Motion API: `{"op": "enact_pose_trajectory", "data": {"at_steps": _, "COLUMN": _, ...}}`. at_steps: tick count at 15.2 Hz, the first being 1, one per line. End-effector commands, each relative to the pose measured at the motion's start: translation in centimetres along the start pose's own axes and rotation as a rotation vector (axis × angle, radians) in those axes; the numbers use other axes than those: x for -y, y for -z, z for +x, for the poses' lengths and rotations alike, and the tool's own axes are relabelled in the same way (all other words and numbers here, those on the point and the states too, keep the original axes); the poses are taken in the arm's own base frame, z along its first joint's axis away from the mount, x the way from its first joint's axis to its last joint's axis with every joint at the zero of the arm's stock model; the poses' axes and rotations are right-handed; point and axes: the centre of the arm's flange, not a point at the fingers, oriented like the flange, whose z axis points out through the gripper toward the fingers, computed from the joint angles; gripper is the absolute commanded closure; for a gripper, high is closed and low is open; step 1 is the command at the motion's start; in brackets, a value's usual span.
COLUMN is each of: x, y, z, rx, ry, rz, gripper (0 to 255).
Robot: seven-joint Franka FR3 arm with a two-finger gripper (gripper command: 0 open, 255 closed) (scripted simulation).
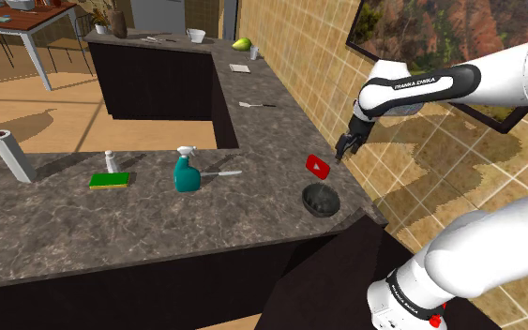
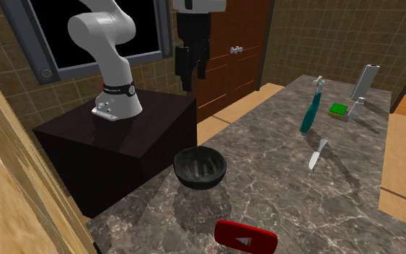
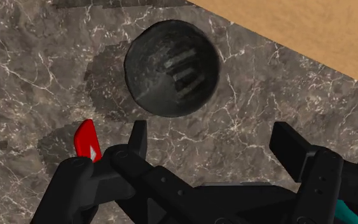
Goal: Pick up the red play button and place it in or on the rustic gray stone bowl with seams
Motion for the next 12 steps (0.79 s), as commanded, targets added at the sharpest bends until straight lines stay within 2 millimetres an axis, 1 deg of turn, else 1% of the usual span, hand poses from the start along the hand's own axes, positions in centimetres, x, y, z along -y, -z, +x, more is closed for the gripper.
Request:
{"op": "enact_pose_trajectory", "data": {"at_steps": 1, "x": -1.9, "y": -2.0, "z": 1.2, "rx": -0.008, "ry": 0.01, "rz": -0.005, "gripper": 0}}
{"op": "enact_pose_trajectory", "data": {"at_steps": 12, "x": -10.4, "y": -10.5, "z": 8.5, "rx": -0.046, "ry": 0.06, "rz": -0.022, "gripper": 0}}
